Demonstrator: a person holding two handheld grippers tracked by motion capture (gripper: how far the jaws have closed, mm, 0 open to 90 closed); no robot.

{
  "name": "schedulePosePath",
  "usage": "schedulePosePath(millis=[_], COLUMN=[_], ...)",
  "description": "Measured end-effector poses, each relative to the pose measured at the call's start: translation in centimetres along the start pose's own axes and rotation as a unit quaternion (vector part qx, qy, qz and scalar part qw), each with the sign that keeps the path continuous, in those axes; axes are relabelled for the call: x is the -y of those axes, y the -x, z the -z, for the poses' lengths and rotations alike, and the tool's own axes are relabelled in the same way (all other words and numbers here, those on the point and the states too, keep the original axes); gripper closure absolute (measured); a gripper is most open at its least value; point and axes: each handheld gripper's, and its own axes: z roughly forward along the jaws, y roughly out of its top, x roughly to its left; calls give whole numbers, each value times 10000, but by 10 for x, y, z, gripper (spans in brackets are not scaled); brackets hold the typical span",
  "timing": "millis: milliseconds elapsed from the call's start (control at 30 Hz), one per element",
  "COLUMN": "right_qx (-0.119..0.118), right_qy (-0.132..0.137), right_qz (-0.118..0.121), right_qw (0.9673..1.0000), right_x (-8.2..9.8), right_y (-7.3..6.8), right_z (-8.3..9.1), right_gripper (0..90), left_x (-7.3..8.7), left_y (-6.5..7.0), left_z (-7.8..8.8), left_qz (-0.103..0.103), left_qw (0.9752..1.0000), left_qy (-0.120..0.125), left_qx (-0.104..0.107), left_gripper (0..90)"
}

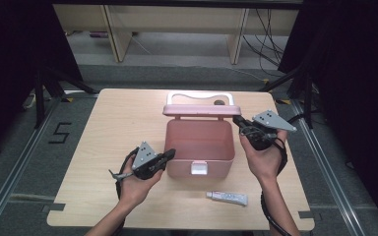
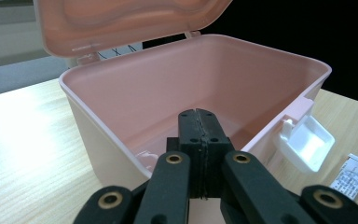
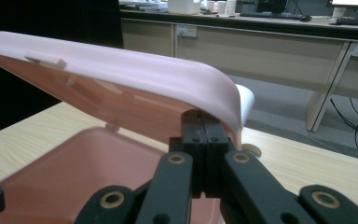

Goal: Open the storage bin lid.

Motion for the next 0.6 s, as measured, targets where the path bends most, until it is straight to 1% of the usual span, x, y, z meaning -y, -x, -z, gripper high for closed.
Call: schedulePosePath(millis=[33, 67, 100, 133, 167, 200, 267, 300, 333, 367, 400, 433, 467, 500, 533, 567, 600], right_qx=[-49, 6, 24, 25, 39, 44, 54, 84, 74, 72, 107, 113, 122, 139, 144, 125, 133], right_qy=[32, 27, 81, 25, 71, 58, 133, 84, 118, 149, 157, 124, 168, 201, 142, 185, 169], right_qz=[-45, -24, 15, -76, 15, -108, -54, -134, -99, -114, -25, -119, -35, -24, -137, -99, -135], right_qw=[10000, 10000, 10000, 10000, 10000, 9999, 9999, 9998, 9999, 9998, 9998, 9998, 9998, 9997, 9997, 9997, 9997], right_x=[0, -1, -2, -2, -3, -3, -4, -5, -6, -6, -7, -8, -9, -10, -11, -12, -12], right_y=[0, 0, 1, 0, 1, 0, 1, 0, 1, 1, 2, 0, 1, 1, 0, 1, 1], right_z=[-2, -3, -5, -5, -6, -7, -9, -9, -10, -11, -12, -13, -14, -16, -16, -18, -19], right_gripper=[900, 900, 900, 900, 900, 900, 900, 900, 900, 900, 900, 900, 900, 900, 900, 900, 900], left_x=[0, 0, 0, 0, 0, 0, 0, 0, 0, 0, 0, 1, 1, 1, 1, 1, 1], left_y=[0, 0, 0, 0, 0, 0, 0, 0, 0, 0, 0, 0, 0, 0, 0, 0, 0], left_z=[0, 0, 0, 0, 0, 0, 0, 0, 0, 0, 0, -1, -1, 0, -1, 0, 0], left_qz=[-2, 1, -5, -12, -14, -13, -13, -15, -12, -17, -13, -8, 1, 7, 0, -1, 2], left_qw=[10000, 10000, 10000, 10000, 10000, 10000, 10000, 10000, 10000, 10000, 10000, 10000, 10000, 10000, 10000, 10000, 10000], left_qy=[1, 3, 2, 4, 6, 8, 11, 10, 11, 15, 13, 36, 69, 40, 84, 44, 44], left_qx=[-1, 0, -1, -3, -3, -2, -2, -3, -5, -2, -2, 5, 23, -4, 17, -10, -15], left_gripper=[897, 897, 897, 897, 897, 897, 897, 897, 897, 897, 897, 897, 897, 897, 897, 897, 897])
